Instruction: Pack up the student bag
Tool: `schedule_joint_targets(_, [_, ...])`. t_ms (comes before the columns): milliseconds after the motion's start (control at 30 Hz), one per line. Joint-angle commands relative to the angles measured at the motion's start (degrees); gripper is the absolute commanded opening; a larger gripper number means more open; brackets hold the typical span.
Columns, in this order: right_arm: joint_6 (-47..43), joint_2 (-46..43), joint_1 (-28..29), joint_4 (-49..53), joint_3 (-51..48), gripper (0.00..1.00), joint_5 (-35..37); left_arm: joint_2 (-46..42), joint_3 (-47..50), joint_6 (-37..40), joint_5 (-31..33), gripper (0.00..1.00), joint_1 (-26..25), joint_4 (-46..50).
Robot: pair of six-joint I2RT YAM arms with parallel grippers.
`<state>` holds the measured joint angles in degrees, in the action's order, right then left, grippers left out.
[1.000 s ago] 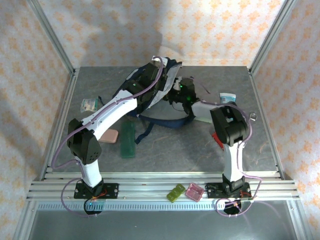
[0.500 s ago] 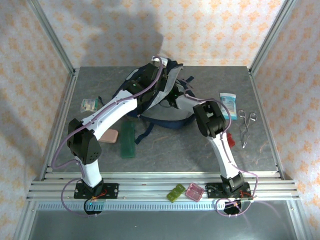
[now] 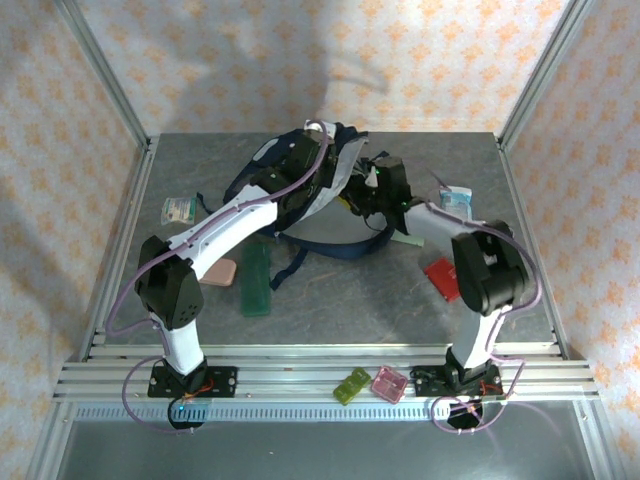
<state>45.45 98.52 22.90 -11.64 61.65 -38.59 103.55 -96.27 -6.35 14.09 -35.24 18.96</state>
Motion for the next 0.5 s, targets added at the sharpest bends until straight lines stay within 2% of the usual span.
schedule_joint_targets(0, [-5.6, -8.8, 0.3, 4.6, -6.5, 0.43, 5.9, 1.5, -1.9, -4.9, 1.7, 0.00, -0.2, -5.0])
schedule_joint_targets(233, [-7.1, -24.3, 2.3, 8.6, -19.0, 0.36, 15.2, 11.6, -9.1, -12.5, 3.5, 0.00, -2.6, -4.1])
schedule_joint_targets(467, [-9.2, -23.0, 11.4, 11.2, -19.3, 0.33, 19.8, 22.9, -22.6, -18.7, 3.5, 0.00, -3.7, -2.4])
